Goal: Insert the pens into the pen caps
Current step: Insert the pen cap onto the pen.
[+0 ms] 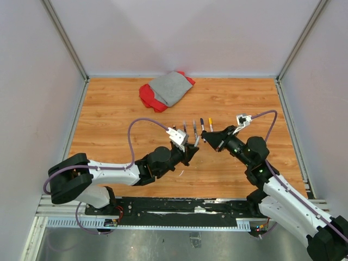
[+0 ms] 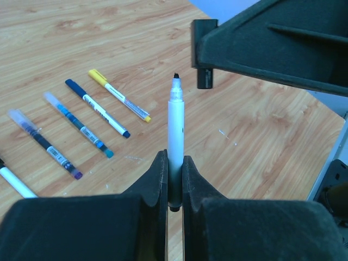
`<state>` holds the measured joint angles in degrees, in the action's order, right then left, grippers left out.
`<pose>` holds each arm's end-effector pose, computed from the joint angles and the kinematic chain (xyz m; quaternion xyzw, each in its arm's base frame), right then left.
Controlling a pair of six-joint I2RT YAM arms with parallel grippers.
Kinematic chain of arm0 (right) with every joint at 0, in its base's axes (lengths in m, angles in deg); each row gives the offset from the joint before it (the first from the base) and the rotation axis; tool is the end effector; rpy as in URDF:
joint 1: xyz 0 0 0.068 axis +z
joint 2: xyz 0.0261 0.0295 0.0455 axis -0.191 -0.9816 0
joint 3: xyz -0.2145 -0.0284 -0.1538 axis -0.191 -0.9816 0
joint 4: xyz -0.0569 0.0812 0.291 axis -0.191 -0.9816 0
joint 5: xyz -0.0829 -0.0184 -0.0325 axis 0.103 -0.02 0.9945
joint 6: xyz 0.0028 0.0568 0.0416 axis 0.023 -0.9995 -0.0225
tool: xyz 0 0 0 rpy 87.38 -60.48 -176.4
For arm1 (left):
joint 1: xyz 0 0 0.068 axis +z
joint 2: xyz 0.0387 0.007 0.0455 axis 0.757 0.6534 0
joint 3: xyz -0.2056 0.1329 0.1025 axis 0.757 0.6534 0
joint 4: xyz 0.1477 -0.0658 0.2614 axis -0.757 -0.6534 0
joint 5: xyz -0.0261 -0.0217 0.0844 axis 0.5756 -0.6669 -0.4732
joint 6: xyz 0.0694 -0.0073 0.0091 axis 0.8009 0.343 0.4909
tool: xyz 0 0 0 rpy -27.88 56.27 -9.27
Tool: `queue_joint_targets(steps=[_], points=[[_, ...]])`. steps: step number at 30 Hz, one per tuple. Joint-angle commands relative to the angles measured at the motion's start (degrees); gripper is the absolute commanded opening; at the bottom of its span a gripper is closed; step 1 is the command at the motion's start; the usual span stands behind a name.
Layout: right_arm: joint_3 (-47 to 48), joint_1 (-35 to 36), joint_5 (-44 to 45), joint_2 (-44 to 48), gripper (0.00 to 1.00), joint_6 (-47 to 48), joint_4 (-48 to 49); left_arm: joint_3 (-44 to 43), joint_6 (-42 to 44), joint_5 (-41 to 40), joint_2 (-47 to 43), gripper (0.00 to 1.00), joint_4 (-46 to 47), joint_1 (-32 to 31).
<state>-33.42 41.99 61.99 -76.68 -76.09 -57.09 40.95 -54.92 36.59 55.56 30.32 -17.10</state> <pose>0.2059 0.1417 0.2600 -0.0454 0.6641 0.5069 0.5476 0.1553 -0.3061 0.1803 0.2082 0.7022 -0.3423 0.5886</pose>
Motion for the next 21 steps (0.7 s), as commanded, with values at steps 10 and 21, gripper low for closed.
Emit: queue_joint_targets(steps=[10,21], points=[[-2.31,-1.00,2.17,-2.62,0.01,-3.88,15.09,0.60,1.27,0.56,0.82,0.00,3.27,-0.82],[-2.16,-0.66,4.76,-0.87,0.01,-3.19,8.38,0.56,1.18,0.65,0.76,0.00,3.27,-0.90]])
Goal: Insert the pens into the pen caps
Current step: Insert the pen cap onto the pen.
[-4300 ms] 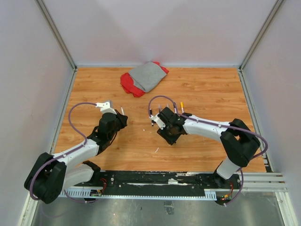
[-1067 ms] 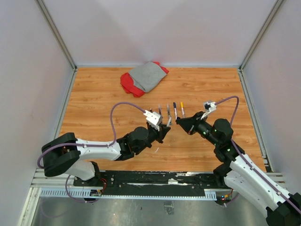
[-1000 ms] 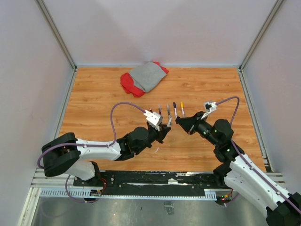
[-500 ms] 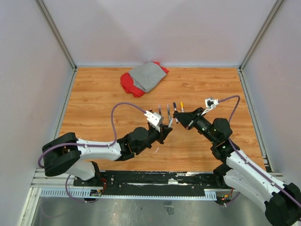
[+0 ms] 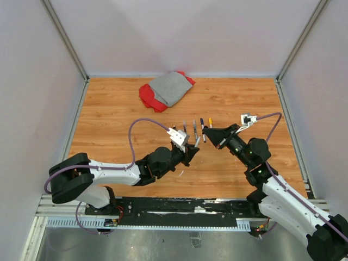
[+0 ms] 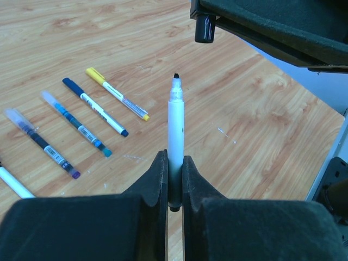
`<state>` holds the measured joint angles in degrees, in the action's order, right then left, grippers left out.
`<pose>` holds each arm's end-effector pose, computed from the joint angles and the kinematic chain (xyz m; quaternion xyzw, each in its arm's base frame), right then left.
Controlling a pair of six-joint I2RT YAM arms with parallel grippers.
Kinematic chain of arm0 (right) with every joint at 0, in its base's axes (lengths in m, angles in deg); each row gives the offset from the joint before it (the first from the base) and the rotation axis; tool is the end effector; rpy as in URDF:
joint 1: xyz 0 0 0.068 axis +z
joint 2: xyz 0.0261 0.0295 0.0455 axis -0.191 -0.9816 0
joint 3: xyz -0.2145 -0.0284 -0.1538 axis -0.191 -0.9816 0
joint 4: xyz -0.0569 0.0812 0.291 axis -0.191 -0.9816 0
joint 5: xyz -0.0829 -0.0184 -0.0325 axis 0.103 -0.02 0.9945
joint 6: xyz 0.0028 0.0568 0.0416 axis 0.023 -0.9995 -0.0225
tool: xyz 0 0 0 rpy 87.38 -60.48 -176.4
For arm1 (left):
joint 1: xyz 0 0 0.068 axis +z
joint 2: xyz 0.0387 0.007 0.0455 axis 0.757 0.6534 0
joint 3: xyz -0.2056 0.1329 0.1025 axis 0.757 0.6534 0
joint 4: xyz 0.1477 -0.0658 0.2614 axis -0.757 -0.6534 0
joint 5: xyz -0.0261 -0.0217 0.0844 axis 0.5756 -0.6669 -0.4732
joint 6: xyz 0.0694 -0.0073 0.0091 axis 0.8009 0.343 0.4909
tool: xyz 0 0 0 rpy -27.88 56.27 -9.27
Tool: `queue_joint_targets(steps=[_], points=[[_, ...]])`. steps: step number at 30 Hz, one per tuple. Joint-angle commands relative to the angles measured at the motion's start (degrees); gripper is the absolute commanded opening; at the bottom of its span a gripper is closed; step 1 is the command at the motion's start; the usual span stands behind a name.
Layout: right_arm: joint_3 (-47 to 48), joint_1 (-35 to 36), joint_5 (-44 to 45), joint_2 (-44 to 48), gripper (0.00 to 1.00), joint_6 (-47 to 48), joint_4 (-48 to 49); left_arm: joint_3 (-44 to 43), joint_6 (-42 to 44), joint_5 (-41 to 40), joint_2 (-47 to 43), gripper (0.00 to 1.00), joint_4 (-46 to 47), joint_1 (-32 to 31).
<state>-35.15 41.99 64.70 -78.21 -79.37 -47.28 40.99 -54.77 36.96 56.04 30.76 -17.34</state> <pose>0.2074 0.1395 0.2630 -0.0177 0.6223 0.5297 0.5761 0.1539 -0.3074 0.1783 0.2130 0.7013 -0.3444 0.5867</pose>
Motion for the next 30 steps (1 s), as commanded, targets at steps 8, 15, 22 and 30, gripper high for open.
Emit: queue_joint_targets(steps=[8,15,22,30], points=[[-0.18,-0.58,0.94,-1.19,0.01,-0.44,-1.17,0.43,1.12,0.37,0.44,0.00,2.84,-0.61],[-0.17,-0.50,-0.42,-3.10,0.01,-1.45,0.90,0.37,1.11,0.37,0.62,0.01,2.83,-0.62],[-0.17,-0.49,-0.37,-3.21,0.01,-1.54,0.43,0.29,1.07,0.54,0.81,0.00,2.75,-0.66],[-0.69,-0.53,-0.62,-3.47,0.01,-1.80,0.41,0.14,1.05,0.54,0.98,0.01,2.58,-0.68]])
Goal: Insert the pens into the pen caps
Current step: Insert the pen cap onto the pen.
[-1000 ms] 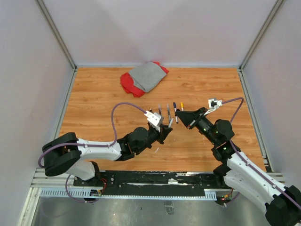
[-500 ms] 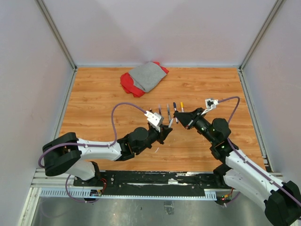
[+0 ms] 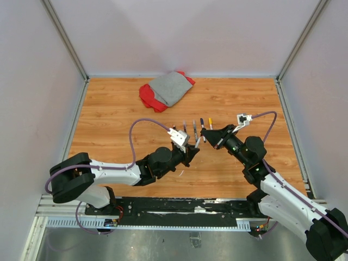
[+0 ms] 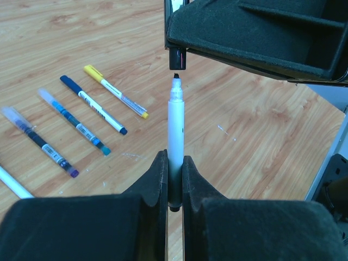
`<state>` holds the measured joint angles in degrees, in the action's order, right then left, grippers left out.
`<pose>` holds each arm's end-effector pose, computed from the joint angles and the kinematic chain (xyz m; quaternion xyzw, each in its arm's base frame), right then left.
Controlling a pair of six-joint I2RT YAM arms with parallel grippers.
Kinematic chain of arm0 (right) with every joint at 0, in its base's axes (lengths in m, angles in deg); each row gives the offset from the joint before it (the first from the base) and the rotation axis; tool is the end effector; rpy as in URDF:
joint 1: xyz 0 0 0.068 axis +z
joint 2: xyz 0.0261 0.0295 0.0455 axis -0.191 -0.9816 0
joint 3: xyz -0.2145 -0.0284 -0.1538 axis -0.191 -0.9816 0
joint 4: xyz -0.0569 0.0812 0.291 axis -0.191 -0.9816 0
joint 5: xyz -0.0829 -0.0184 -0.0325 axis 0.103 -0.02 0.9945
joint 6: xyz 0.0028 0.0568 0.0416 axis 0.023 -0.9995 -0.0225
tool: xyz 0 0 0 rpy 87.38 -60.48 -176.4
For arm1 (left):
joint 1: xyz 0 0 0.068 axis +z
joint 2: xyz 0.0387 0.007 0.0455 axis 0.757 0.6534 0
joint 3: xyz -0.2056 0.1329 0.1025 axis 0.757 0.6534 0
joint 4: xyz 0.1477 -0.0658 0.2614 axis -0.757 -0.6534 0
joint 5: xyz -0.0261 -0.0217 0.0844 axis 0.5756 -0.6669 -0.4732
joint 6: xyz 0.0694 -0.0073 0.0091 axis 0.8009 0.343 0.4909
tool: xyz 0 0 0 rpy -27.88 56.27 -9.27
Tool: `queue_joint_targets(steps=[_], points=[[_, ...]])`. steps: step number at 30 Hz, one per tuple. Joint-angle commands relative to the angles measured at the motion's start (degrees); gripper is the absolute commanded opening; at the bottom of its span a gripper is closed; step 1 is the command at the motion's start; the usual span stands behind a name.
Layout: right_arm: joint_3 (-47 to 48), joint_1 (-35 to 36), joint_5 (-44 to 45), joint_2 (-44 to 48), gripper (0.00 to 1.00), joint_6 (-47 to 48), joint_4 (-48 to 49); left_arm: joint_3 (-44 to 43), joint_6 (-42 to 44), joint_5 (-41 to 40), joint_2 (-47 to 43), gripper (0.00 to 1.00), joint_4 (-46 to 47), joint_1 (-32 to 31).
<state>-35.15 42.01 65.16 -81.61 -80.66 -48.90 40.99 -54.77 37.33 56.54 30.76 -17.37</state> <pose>0.2155 0.1439 0.2455 -0.0005 0.6553 0.5202 0.5477 0.1537 -0.3083 0.1755 0.2170 0.7030 -0.3441 0.5833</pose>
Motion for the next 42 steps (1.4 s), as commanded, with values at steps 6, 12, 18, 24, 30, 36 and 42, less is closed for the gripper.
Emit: queue_joint_targets(steps=[6,12,18,24,30,36,42], points=[[-1.36,-0.42,-1.09,-0.25,0.01,-0.73,1.80,0.00,1.03,0.09,0.52,0.01,2.57,-0.64],[-1.99,-0.37,-1.12,-0.34,0.01,-0.94,1.59,-0.07,1.12,-0.02,0.63,0.00,2.44,-0.62],[-2.10,-0.17,-2.06,-0.49,0.01,-1.03,2.12,-0.36,1.12,0.00,0.98,0.01,2.19,-0.59],[-3.10,0.56,-3.58,-1.34,0.00,-1.48,5.01,-0.59,1.12,0.09,1.16,0.00,1.96,-0.66],[-3.41,1.36,-4.03,-1.65,0.01,-1.19,5.55,-0.64,1.03,-0.15,1.24,0.01,1.87,-0.63],[-5.06,2.57,-2.44,-2.00,0.01,-1.04,6.08,-0.40,0.48,-0.82,0.92,0.00,1.95,-0.65],[-6.69,5.62,0.51,-2.80,0.01,-0.42,5.98,0.21,0.26,-1.73,0.32,0.00,2.47,-0.60]])
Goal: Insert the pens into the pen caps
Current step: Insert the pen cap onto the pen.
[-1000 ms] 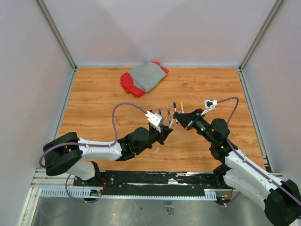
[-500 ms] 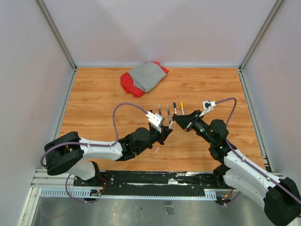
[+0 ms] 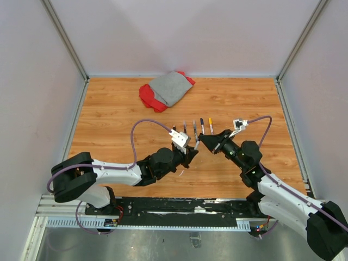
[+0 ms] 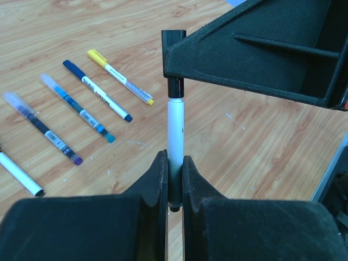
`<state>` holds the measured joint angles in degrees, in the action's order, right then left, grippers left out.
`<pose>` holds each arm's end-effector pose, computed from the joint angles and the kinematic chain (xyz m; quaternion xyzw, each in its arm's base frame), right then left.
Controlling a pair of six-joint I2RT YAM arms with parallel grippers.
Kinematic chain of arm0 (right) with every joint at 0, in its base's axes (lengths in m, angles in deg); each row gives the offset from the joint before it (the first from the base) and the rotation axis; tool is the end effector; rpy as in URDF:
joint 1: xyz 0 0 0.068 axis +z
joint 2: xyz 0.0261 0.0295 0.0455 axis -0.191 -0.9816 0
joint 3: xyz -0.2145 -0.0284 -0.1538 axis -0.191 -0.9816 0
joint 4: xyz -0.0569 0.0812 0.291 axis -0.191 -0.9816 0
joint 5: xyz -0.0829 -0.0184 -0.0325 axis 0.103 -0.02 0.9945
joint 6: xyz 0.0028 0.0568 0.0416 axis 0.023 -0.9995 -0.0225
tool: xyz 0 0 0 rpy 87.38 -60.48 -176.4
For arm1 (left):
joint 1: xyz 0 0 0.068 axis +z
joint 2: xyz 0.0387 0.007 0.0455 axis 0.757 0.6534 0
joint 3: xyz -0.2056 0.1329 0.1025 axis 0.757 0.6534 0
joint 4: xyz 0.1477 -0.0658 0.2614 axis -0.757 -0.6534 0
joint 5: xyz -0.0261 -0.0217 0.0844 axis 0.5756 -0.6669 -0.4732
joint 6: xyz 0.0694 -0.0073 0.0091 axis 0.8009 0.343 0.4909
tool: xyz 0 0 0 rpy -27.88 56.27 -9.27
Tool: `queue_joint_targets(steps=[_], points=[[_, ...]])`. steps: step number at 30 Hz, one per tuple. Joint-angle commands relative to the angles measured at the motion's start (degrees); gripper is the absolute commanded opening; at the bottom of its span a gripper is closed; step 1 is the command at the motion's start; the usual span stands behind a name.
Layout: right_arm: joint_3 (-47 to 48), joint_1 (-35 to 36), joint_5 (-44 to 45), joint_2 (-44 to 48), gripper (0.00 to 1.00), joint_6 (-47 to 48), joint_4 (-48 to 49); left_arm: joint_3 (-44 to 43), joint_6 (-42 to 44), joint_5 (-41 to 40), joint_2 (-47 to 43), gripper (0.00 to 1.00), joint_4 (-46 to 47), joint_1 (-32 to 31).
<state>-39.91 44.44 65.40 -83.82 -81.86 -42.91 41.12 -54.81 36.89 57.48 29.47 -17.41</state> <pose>0.2069 0.1512 0.2153 -0.0047 0.6615 0.5333 0.5272 0.1539 -0.3083 0.1665 0.2227 0.7148 -0.3305 0.5746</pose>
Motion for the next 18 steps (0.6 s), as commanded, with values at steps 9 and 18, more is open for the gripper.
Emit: queue_joint_targets(steps=[9,18], points=[[-4.89,9.75,6.65,-1.44,0.01,4.28,-0.79,1.31,-0.07,-2.25,-1.85,0.00,5.12,-0.60],[-6.62,15.52,12.42,-4.24,0.00,7.81,-0.44,1.60,-0.14,-2.33,-1.88,0.01,5.61,-0.60]])
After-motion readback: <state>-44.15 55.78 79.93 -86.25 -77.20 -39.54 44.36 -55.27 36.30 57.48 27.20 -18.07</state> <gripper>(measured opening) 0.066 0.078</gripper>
